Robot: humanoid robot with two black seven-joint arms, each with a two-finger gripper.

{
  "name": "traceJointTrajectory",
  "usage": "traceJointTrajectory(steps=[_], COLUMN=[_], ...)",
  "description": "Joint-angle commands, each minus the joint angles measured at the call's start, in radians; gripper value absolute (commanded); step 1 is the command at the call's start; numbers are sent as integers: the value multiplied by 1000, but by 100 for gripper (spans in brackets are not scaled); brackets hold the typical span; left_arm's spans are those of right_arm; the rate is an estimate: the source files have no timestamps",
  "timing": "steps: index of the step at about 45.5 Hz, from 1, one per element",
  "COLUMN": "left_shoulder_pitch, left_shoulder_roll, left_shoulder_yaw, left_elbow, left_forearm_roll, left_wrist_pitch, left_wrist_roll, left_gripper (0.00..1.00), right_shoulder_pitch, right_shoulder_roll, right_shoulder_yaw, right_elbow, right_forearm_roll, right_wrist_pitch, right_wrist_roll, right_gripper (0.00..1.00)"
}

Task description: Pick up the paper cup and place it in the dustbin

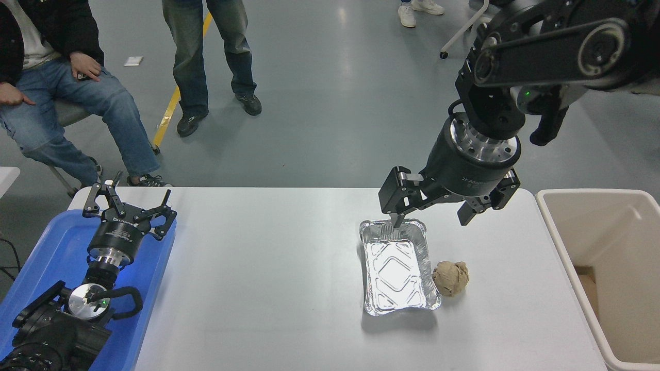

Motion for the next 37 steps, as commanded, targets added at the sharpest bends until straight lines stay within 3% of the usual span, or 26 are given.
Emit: traceJointTrajectory(steps=[1,37], left_shoulder_pitch=[0,0], left_shoulder_roll=[0,0], left_shoulder_yaw=[0,0], left_elbow=[0,0], left_forearm_roll=[0,0], left_wrist_pitch=[0,0], left_wrist_roll=[1,-1], left_gripper=[99,99], right_shoulder_pitch=[-81,-156], right_shoulder_roll=[2,-297], right_shoulder_yaw=[-54,-28], right_elbow=[-21,-87], right_forearm_roll=[-49,-141], right_wrist_pitch=[-1,-18], right_wrist_roll=[2,0], right_gripper=[100,100])
